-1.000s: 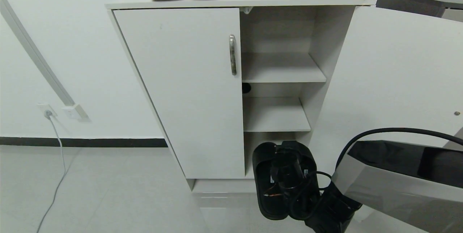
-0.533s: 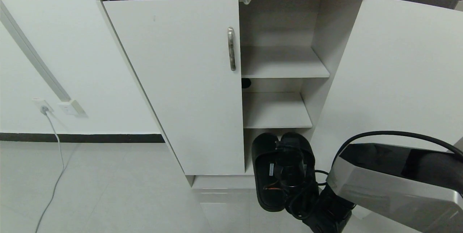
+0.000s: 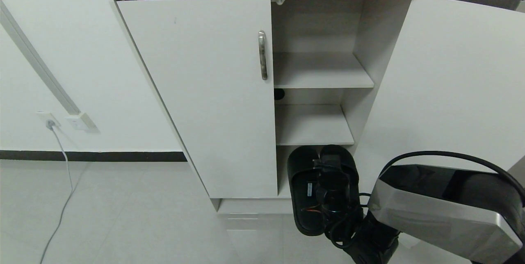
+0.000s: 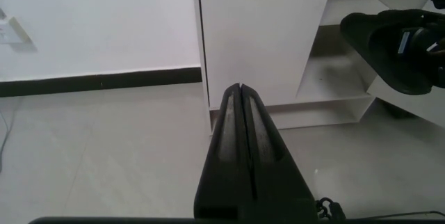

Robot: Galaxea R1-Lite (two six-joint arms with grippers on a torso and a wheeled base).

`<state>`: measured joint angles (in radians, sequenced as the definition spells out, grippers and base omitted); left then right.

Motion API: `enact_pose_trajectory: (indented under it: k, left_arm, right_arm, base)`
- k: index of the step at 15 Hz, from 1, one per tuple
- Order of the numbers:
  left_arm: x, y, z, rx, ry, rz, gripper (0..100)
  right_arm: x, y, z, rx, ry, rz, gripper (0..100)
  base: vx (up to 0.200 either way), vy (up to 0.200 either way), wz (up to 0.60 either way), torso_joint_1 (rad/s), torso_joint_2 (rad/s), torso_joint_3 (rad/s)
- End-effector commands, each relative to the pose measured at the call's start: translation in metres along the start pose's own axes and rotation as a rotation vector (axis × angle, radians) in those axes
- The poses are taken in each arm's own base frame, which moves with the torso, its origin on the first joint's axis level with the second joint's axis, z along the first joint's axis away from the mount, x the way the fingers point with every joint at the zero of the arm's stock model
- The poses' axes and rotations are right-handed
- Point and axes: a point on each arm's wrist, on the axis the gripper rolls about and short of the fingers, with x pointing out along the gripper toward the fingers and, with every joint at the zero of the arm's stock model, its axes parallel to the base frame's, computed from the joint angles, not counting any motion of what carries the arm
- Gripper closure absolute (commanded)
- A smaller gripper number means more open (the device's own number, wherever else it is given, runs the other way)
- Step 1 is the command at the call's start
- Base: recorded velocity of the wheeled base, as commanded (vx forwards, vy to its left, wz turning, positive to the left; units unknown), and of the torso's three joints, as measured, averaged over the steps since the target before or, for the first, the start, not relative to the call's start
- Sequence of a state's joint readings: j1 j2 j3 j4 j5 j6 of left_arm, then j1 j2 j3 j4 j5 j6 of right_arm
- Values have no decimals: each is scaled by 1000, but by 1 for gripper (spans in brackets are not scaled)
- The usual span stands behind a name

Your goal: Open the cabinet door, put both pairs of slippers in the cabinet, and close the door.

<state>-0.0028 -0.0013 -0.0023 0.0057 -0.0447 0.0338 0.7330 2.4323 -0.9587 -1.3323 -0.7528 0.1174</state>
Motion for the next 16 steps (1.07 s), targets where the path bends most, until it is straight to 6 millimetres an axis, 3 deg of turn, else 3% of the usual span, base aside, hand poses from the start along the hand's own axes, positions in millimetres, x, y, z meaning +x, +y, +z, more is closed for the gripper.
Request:
enact_pose_trajectory:
  k: [1,3,13,16]
  left_arm:
    - [0,0,0,0,2,0,100]
    - [0,0,0,-2,1,0,100]
    - [0,0,0,-2,1,1,100]
    - [0,0,0,-2,1,1,100]
  right_arm:
    - [2,-2,2,0,-5,-7,100]
    - [2,-2,2,1,-8,-7,100]
    - [2,-2,1,-10,-6,-7,100]
    - [3,-2,1,-8,-7,-1,100]
  base:
    - [0,0,0,0,0,0]
    - [0,0,0,0,0,0]
    - [200,0,0,0,2,0]
    - [0,0,0,0,0,0]
